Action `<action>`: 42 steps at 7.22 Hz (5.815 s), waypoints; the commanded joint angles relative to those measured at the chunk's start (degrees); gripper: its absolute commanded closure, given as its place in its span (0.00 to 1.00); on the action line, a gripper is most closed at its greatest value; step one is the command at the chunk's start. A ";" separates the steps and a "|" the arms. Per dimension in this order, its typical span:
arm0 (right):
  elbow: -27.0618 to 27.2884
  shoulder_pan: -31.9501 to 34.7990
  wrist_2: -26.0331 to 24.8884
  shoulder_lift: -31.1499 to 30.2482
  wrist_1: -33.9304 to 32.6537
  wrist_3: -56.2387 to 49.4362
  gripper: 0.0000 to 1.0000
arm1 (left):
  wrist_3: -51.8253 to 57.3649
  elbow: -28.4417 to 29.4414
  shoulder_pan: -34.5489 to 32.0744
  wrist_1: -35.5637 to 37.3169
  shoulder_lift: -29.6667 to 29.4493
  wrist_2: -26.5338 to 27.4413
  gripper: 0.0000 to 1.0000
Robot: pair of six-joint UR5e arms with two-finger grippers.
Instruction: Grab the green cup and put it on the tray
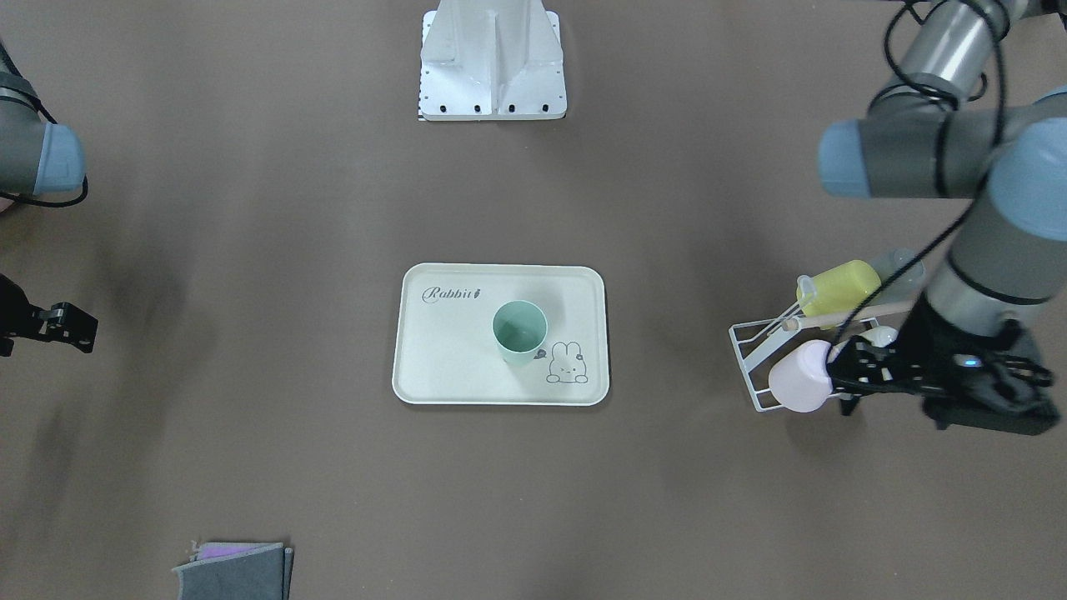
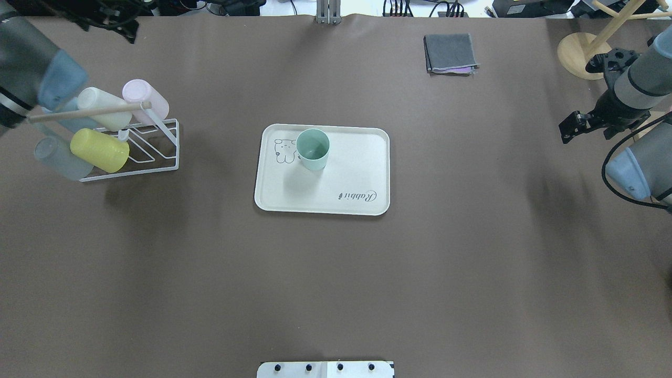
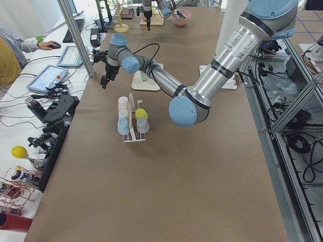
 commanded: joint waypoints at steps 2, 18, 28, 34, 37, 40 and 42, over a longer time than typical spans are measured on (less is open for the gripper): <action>0.08 0.00 0.00 -0.01 0.16 -0.03 0.00 | 2.01 -0.29 -10.23 0.60 13.45 -17.96 0.01; -5.63 -0.53 0.09 1.39 4.91 -0.74 0.00 | 28.49 -3.89 -21.94 9.46 26.24 -15.35 0.01; -6.07 -0.53 0.00 1.39 4.91 -0.82 0.00 | 28.66 -5.74 -21.94 14.30 25.80 -15.53 0.01; -6.59 -0.97 0.00 1.30 4.99 -0.91 0.00 | 28.66 -5.65 -21.85 14.30 25.80 -15.44 0.01; -6.68 -1.58 -0.26 1.30 4.99 -0.91 0.00 | 28.66 -5.65 -21.85 14.30 25.71 -15.35 0.01; -7.29 -3.25 -0.53 1.30 5.08 -1.17 0.00 | 28.66 -5.65 -21.85 14.30 25.71 -15.35 0.01; -7.12 -3.43 -1.05 1.74 4.99 -2.40 0.00 | 28.66 -5.65 -21.85 14.30 25.71 -15.35 0.01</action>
